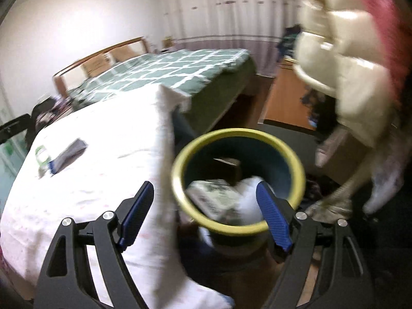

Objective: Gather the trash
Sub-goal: 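Move the right tool to the table and grasp the blue-capped tube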

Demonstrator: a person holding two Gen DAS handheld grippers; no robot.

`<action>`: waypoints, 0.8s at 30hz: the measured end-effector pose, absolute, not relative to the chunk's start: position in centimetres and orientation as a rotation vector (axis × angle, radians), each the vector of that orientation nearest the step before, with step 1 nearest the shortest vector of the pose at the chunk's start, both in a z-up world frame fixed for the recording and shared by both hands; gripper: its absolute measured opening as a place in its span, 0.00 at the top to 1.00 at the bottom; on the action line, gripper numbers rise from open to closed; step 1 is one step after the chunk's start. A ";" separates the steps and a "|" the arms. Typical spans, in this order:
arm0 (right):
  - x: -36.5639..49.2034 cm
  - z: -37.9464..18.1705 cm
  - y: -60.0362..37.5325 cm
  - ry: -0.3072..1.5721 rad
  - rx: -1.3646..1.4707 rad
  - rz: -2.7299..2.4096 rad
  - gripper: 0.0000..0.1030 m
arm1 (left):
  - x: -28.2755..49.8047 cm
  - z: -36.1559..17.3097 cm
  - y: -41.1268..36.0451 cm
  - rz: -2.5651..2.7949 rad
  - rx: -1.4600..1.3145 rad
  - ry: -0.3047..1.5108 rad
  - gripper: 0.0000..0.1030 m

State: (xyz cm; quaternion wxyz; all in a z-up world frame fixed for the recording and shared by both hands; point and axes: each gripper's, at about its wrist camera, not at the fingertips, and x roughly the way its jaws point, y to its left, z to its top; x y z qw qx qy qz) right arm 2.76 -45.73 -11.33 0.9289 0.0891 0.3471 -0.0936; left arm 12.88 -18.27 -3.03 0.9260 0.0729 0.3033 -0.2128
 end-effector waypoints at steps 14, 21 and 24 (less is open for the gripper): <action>13.9 -11.2 -29.7 0.805 0.093 0.180 0.25 | 10.4 -3.1 1.3 -0.123 -0.025 0.589 0.05; 20.4 -12.8 -25.0 0.908 0.128 0.253 0.25 | 10.2 -5.1 4.3 -0.102 -0.086 0.624 0.05; 22.3 -13.6 -24.1 0.950 0.138 0.226 0.25 | 10.4 -5.8 4.9 -0.104 -0.102 0.638 0.05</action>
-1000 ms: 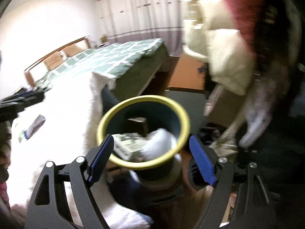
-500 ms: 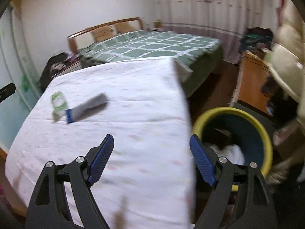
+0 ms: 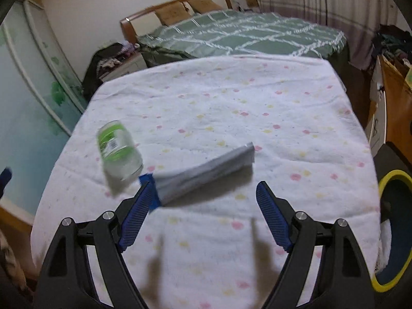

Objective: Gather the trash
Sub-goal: 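Move the right tool to the table and grasp the blue-capped tube, then carry the tube over the yellow bin and open the right tool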

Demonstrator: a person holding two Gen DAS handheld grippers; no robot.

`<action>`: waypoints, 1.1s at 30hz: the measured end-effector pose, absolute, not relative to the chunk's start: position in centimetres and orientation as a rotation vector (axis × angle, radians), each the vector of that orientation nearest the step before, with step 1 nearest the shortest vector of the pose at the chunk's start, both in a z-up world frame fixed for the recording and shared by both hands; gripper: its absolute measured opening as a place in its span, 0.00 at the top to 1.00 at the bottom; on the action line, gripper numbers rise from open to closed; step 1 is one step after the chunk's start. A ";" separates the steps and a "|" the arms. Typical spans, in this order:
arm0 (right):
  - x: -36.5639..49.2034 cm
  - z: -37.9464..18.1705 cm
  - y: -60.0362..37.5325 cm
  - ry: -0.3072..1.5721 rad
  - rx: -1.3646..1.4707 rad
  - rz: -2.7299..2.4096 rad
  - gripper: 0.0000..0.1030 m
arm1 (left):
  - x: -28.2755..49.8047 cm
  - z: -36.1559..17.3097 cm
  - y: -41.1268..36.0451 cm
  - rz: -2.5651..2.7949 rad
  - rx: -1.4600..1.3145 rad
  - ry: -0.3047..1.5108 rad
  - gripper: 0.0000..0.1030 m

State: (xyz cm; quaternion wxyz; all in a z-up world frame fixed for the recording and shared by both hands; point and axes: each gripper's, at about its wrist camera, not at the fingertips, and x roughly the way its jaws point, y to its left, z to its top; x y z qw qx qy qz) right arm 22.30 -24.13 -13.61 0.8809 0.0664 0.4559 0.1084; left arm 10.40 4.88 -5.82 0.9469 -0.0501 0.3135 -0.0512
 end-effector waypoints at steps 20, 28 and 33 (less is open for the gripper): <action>28.5 -15.9 -19.6 1.026 0.101 0.189 0.37 | 11.9 -8.0 4.8 -0.117 -0.136 0.695 0.05; 27.5 -16.1 -21.0 1.040 0.070 0.182 0.56 | 12.4 -8.7 4.5 -0.130 -0.139 0.708 0.05; 25.8 -15.6 -22.0 1.026 0.058 0.222 0.83 | 12.7 -8.8 4.3 -0.140 -0.151 0.712 0.05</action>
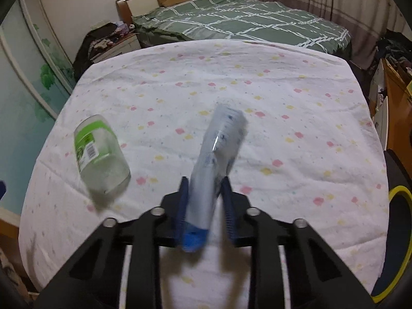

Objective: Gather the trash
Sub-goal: 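Carry the tube over the yellow bin and open the right tool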

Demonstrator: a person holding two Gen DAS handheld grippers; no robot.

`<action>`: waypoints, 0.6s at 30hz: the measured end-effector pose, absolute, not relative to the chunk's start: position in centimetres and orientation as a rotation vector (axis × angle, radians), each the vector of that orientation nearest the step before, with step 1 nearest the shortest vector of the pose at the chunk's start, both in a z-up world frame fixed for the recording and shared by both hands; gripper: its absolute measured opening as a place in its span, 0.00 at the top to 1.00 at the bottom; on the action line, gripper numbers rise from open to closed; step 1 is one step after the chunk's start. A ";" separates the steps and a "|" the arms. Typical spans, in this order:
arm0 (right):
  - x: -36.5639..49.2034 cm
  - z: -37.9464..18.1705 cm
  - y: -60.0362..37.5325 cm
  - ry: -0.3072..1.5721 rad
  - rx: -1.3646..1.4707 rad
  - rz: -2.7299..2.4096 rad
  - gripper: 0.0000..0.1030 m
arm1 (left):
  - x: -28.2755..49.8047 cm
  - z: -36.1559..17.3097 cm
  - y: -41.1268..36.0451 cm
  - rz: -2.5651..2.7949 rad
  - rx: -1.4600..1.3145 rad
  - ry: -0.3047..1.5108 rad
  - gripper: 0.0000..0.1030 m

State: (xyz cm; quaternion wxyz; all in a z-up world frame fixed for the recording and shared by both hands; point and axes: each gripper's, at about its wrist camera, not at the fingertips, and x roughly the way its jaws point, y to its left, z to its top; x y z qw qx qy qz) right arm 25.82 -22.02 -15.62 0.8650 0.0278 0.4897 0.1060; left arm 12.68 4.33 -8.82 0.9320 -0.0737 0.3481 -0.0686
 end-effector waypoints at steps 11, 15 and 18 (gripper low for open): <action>19.8 -11.5 -27.6 0.892 0.103 0.231 0.83 | 13.2 -9.1 2.7 -0.166 -0.135 0.731 0.05; 16.8 -10.8 -32.4 0.855 0.132 0.144 0.83 | 13.5 -9.1 1.7 -0.175 -0.117 0.732 0.05; 14.9 -10.8 -37.0 0.840 0.166 0.042 0.83 | 13.8 -8.9 1.0 -0.174 -0.113 0.725 0.05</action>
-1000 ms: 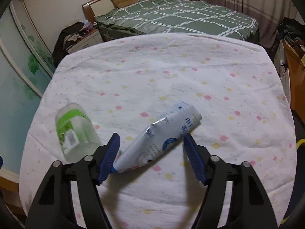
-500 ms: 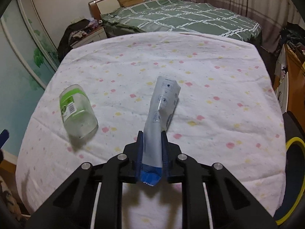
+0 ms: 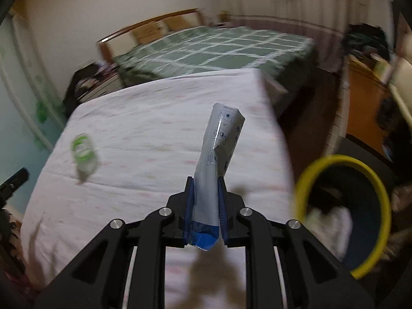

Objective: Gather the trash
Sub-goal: 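Carry the tube over the yellow bin and open the right tool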

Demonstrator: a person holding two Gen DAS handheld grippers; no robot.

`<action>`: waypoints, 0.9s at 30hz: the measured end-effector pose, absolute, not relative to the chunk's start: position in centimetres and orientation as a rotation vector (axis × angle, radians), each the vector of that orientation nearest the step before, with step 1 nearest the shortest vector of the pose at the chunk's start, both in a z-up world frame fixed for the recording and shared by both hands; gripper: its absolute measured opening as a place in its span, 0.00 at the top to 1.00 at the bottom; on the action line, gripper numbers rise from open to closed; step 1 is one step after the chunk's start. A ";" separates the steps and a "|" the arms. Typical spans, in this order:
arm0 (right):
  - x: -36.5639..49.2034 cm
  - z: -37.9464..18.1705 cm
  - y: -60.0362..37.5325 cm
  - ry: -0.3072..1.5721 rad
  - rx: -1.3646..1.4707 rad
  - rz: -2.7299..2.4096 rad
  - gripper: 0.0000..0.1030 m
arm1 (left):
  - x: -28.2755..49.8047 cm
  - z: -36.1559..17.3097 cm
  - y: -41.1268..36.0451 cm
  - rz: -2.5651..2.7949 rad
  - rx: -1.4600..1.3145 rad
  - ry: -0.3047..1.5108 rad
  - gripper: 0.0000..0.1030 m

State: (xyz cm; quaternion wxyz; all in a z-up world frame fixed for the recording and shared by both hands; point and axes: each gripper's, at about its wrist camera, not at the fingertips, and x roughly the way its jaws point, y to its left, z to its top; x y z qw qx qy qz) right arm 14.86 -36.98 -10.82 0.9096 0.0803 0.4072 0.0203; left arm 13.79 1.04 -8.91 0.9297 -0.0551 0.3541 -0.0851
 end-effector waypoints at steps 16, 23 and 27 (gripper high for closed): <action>10.0 -16.7 -53.3 0.909 0.290 -0.266 0.82 | 14.9 -8.4 -3.7 -0.210 -0.058 0.737 0.05; 10.4 -18.3 -54.5 0.920 0.306 -0.315 0.64 | 15.1 -8.5 -4.7 -0.219 -0.032 0.745 0.05; 9.8 -17.9 -54.4 0.889 0.306 -0.325 0.51 | 15.6 -9.0 -4.6 -0.229 -0.022 0.761 0.05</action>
